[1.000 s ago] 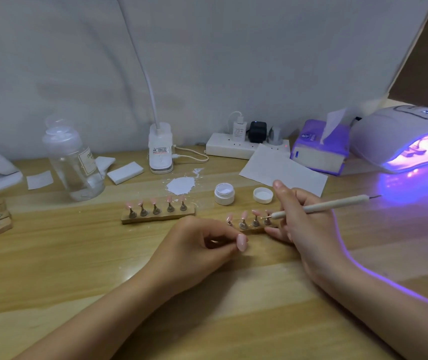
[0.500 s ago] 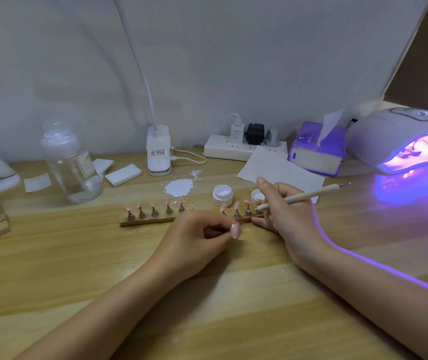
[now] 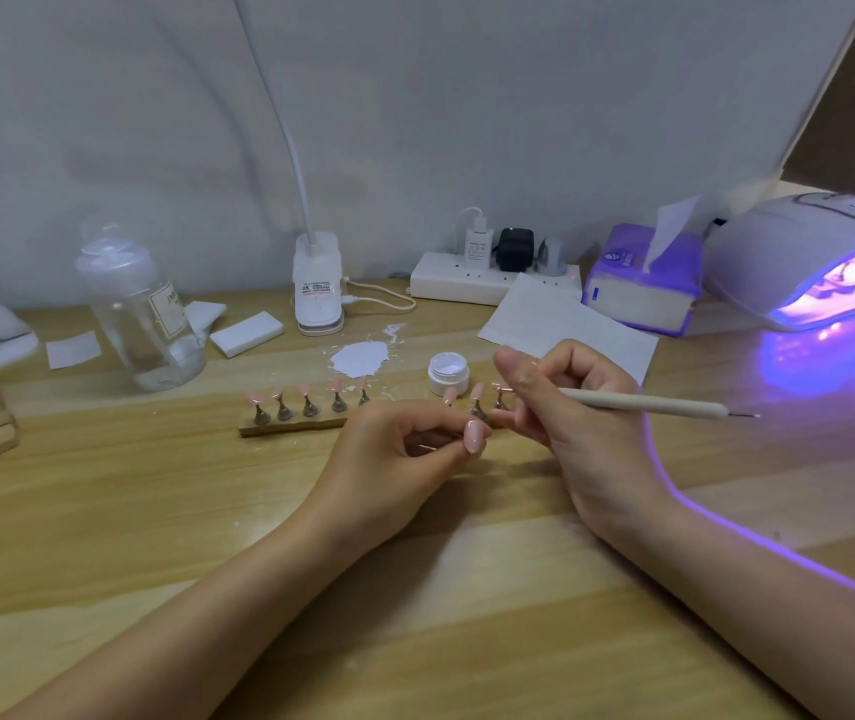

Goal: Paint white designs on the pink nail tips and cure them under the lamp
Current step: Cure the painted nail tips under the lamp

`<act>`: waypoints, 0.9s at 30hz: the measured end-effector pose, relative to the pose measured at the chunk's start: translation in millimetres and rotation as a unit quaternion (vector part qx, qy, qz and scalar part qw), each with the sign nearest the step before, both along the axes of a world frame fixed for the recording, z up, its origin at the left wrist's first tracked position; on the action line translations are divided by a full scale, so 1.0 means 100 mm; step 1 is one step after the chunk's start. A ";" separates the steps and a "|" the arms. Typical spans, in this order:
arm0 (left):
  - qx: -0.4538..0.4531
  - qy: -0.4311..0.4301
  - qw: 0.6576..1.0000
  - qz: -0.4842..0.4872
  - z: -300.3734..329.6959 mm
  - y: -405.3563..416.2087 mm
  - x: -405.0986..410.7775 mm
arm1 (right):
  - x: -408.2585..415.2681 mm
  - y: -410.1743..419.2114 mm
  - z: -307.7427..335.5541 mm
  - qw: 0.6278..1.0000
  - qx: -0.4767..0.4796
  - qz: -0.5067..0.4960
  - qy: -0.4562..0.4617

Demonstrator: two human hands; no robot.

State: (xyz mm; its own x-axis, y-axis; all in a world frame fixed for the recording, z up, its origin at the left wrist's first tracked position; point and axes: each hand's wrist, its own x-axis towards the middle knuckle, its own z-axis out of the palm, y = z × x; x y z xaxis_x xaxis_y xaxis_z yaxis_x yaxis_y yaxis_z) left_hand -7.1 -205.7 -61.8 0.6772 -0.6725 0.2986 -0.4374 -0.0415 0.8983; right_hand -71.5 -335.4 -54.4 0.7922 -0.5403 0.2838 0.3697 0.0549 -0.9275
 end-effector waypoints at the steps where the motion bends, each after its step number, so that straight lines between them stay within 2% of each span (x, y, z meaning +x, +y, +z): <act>1: -0.001 -0.005 1.000 -0.002 0.00 0.00 -0.01 | -0.01 0.00 -0.01 1.000 -0.004 -0.002 0.000; 6: 0.000 -0.014 1.000 -0.006 -0.03 -0.02 0.00 | 0.00 0.04 -0.03 0.998 -0.047 -0.025 0.023; 14: 0.023 -0.073 0.997 -0.003 -0.06 -0.02 0.04 | 0.04 0.02 -0.09 0.997 -0.075 0.005 0.005; 27: 0.035 -0.095 0.995 -0.021 -0.08 -0.02 0.04 | 0.06 0.03 -0.10 0.998 -0.065 0.016 0.006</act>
State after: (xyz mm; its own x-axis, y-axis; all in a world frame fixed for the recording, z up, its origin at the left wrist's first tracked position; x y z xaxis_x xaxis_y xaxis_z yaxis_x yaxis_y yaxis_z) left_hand -3.5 -207.3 -69.8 0.5845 -0.7222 0.3699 -0.6017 -0.0799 0.7947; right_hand -65.3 -332.5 -64.8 0.8125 -0.4731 0.3406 0.3589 -0.0545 -0.9318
